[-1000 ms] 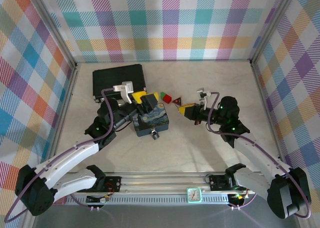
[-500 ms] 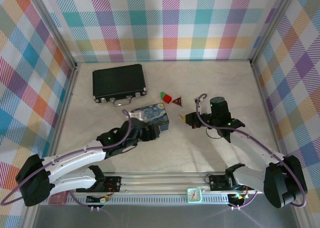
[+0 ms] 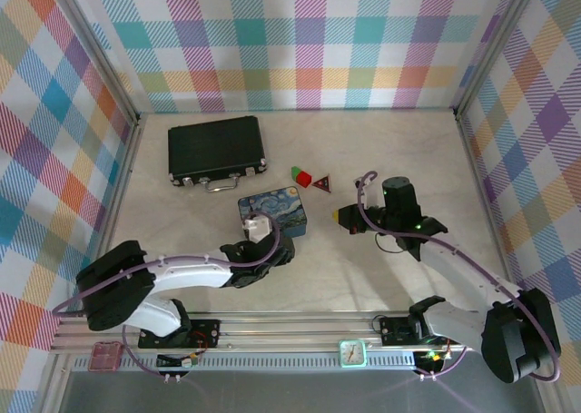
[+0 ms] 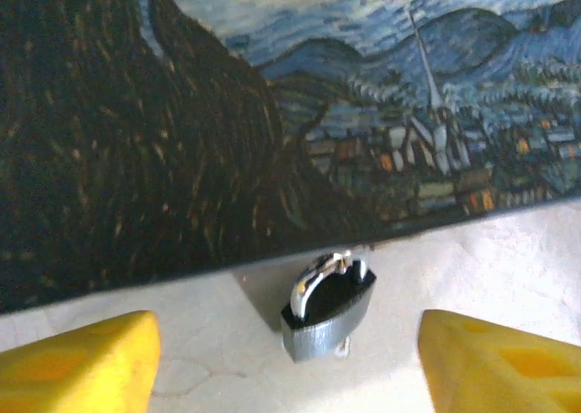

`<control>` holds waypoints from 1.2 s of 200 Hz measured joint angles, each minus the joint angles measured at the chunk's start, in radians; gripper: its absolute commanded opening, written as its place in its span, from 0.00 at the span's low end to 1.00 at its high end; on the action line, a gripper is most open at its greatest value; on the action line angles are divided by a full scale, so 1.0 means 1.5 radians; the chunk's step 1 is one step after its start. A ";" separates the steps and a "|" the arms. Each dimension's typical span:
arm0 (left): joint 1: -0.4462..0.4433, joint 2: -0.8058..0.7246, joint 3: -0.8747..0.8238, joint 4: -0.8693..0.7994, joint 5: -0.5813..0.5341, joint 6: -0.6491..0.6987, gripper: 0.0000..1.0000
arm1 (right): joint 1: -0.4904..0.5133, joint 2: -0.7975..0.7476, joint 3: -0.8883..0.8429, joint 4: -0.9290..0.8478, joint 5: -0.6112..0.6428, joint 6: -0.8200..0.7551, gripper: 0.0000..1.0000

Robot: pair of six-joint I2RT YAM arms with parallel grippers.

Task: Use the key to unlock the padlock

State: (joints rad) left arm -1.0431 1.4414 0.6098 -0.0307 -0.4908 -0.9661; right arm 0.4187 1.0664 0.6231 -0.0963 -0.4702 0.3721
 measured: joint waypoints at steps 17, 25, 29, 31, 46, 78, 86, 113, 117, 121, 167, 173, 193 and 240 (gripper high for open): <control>-0.001 0.024 0.000 0.035 -0.013 -0.010 0.62 | 0.001 -0.010 -0.004 -0.002 0.000 0.000 0.00; -0.001 0.038 0.000 0.058 -0.013 -0.014 0.61 | 0.001 -0.012 -0.004 -0.002 0.000 0.000 0.00; -0.001 0.045 0.000 0.067 -0.013 -0.014 0.60 | 0.001 -0.013 -0.004 -0.002 0.000 -0.001 0.00; -0.001 0.049 0.000 0.074 -0.013 -0.015 0.60 | 0.001 -0.013 -0.004 -0.002 0.000 -0.001 0.00; -0.001 0.081 0.000 0.113 -0.010 -0.023 0.58 | 0.001 -0.014 -0.004 -0.003 0.000 -0.005 0.00; -0.004 0.121 0.003 0.147 -0.027 -0.034 0.49 | 0.001 -0.015 -0.004 -0.002 -0.005 -0.010 0.00; -0.006 0.125 0.004 0.147 -0.038 -0.042 0.48 | 0.001 -0.014 -0.004 -0.002 -0.008 -0.010 0.00; -0.007 0.130 0.000 0.156 -0.060 -0.058 0.41 | 0.001 -0.013 -0.004 -0.002 -0.009 -0.010 0.00; -0.007 0.131 -0.001 0.158 -0.061 -0.058 0.39 | 0.001 -0.013 -0.004 -0.002 -0.009 -0.010 0.00; -0.007 0.131 -0.003 0.161 -0.064 -0.060 0.37 | 0.001 -0.012 -0.004 -0.002 -0.011 -0.010 0.00; -0.005 0.147 -0.012 0.234 -0.048 -0.064 0.11 | 0.001 0.013 -0.004 -0.002 -0.027 -0.010 0.00; -0.005 0.148 -0.012 0.247 -0.036 -0.065 0.02 | 0.001 0.017 -0.004 -0.002 -0.029 -0.009 0.00; -0.002 0.144 -0.022 0.267 -0.019 -0.064 0.00 | 0.002 0.028 -0.005 0.007 -0.042 0.006 0.00; 0.025 0.075 -0.056 0.254 0.039 -0.065 0.00 | 0.027 0.035 -0.042 0.058 -0.049 0.047 0.00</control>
State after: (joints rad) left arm -1.0058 1.5532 0.5262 0.3504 -0.4328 -1.0637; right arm 0.4591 1.1183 0.5598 -0.0097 -0.5434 0.4419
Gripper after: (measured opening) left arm 0.182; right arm 0.061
